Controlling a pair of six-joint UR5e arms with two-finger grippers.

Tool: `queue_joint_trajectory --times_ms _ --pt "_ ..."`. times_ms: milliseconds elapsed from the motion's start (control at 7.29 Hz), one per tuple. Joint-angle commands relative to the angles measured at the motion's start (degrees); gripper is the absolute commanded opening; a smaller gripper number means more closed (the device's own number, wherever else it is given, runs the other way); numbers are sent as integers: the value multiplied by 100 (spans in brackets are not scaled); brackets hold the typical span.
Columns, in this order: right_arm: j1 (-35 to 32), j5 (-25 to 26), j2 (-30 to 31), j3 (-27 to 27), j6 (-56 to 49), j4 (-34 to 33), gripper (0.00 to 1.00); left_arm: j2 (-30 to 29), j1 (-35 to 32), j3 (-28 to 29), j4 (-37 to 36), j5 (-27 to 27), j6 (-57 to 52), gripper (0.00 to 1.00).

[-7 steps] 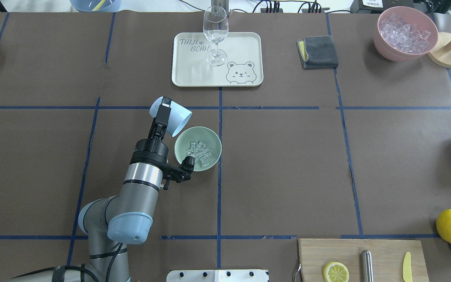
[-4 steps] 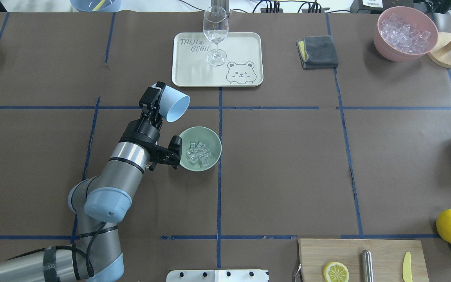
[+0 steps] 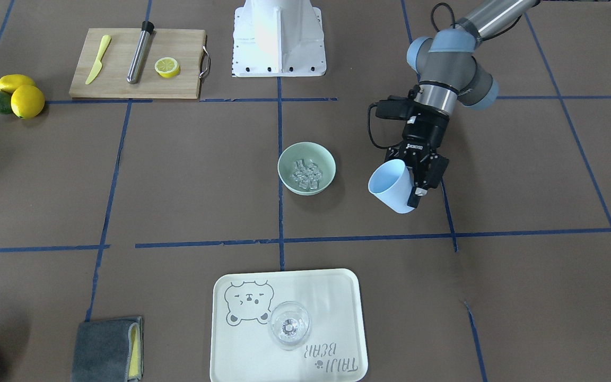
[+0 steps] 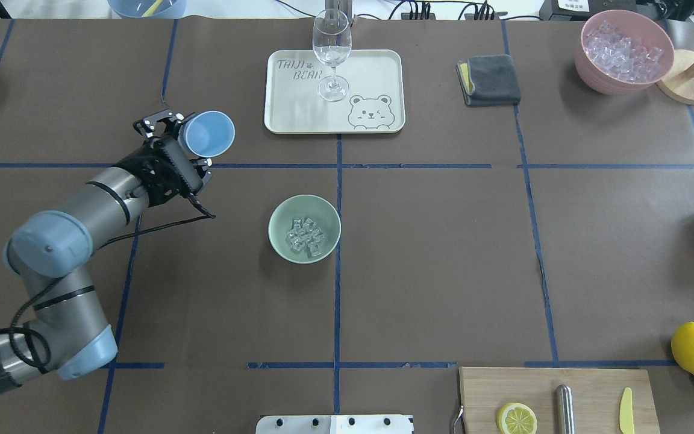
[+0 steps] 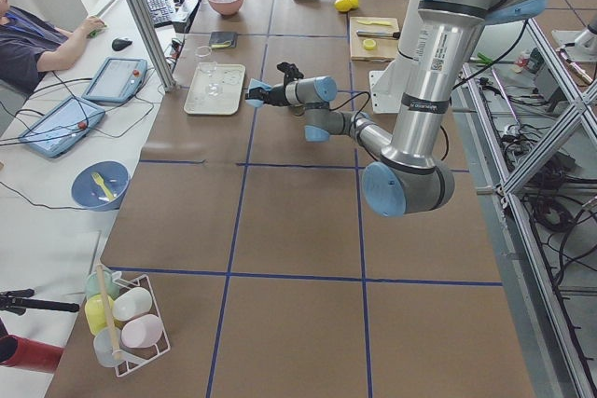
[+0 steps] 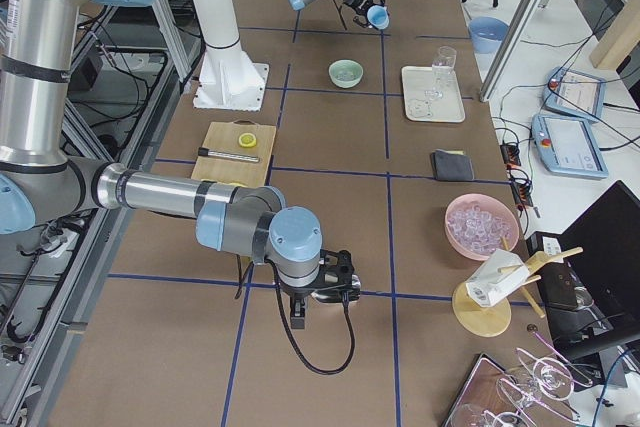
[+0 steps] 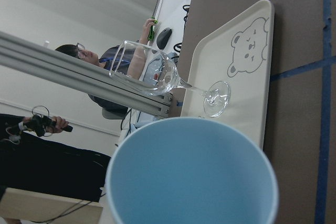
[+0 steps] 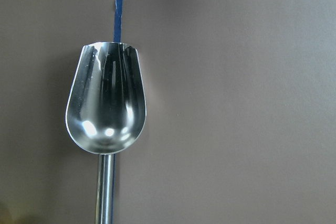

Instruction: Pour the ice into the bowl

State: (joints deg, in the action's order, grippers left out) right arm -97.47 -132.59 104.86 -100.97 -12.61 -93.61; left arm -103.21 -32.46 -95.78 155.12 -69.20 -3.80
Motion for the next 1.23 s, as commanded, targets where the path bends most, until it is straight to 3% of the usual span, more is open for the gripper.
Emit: queue_joint_trajectory --times_ms 0,548,686,1097 --pt "0 -4 -27 -10 22 0 100 1061 -252 -624 79 -489 1752 0" --pt "0 -12 -28 -2 48 149 100 2223 -358 -442 877 -437 3845 0" --pt "0 -12 -27 -10 48 150 100 2400 -358 -119 1297 -350 4530 0" --pt "0 -12 -36 -45 48 158 100 2402 -288 910 1890 746 6158 0"
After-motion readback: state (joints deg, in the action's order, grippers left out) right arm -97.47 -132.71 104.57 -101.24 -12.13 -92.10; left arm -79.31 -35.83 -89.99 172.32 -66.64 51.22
